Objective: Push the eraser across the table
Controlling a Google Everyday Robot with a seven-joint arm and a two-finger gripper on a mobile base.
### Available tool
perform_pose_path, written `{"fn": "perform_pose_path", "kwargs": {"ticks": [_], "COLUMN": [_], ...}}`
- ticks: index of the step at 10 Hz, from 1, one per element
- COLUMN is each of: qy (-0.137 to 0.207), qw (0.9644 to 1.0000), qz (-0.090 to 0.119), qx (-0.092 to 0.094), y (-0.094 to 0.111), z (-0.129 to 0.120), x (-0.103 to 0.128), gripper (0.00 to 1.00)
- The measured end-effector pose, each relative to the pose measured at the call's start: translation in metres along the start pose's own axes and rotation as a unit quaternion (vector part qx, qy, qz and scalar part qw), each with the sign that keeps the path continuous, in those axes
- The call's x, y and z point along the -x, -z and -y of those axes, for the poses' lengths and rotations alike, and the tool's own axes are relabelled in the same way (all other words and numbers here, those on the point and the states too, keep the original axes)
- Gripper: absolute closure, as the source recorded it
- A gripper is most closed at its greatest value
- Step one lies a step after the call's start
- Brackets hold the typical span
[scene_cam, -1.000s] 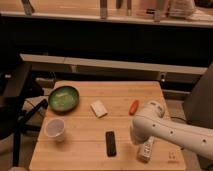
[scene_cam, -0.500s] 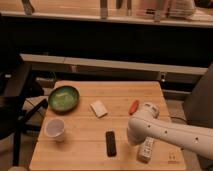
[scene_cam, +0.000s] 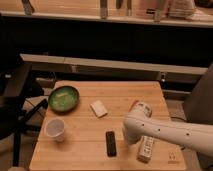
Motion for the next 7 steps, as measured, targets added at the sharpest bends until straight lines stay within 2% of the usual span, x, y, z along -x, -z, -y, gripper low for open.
{"fn": "perform_pose_path", "kwargs": {"ticks": [5, 7], "qy": [0.027, 0.035], "qw": [0.9996, 0.9993], "qz": [-0.001, -0.002], "qx": [0.006, 0.009], "y": [-0.014, -0.018], "z": [0.022, 0.026], "x": [0.030, 0.034], "gripper": [1.00, 1.00]}}
